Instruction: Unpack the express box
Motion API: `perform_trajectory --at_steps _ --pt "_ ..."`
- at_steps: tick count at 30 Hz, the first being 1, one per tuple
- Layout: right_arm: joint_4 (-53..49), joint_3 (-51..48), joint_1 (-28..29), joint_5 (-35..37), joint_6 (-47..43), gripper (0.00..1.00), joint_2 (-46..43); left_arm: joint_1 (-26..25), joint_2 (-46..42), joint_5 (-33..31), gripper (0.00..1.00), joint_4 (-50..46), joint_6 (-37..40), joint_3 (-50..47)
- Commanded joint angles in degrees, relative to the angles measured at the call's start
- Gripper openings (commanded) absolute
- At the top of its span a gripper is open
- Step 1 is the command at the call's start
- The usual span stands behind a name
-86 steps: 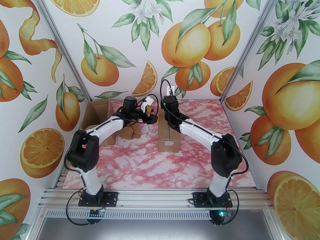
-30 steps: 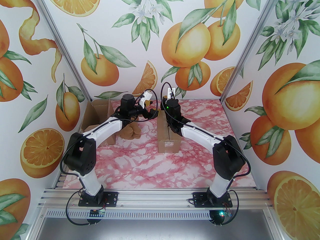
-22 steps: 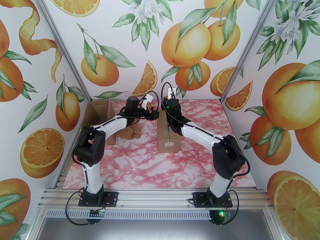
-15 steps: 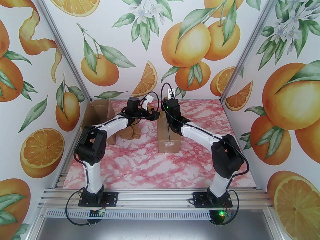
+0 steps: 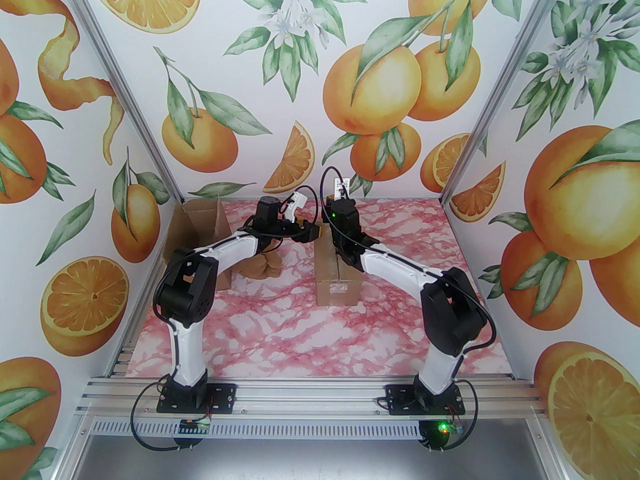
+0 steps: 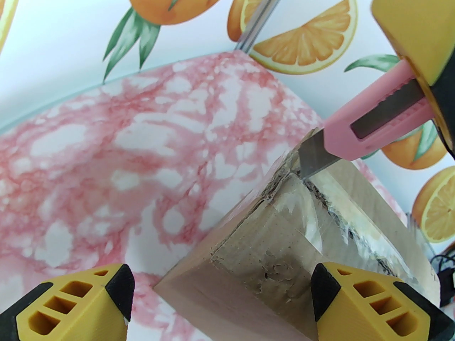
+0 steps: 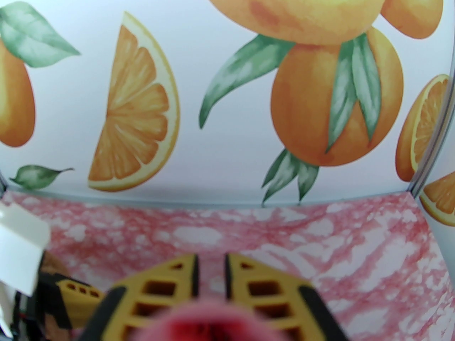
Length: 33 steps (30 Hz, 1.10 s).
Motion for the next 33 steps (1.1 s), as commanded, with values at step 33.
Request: perform_trajectory --at_steps 33 --pt "-2.8 -5.4 3.3 4.6 0.4 0.00 -5.3 -0.7 -14.4 1.0 0.96 9.9 10.1 -13.2"
